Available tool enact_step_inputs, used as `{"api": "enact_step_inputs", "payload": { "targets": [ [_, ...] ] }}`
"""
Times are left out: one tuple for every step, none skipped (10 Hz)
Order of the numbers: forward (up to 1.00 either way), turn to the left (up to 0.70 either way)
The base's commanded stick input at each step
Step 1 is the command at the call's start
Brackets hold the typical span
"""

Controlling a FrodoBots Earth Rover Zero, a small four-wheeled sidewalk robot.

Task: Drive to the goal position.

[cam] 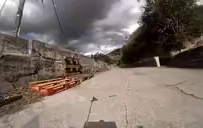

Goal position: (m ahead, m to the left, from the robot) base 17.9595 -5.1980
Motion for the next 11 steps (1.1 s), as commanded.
{"api": "enact_step_inputs", "payload": {
  "targets": [
    [0.7, 0.0],
    [0.7, 0.0],
    [0.7, 0.0],
    [0.7, 0.0],
    [0.7, 0.0],
    [0.7, 0.0],
    [0.7, 0.0],
    [0.7, 0.0],
    [0.7, 0.0],
    [0.7, 0.0],
    [0.7, 0.0]
  ]
}}
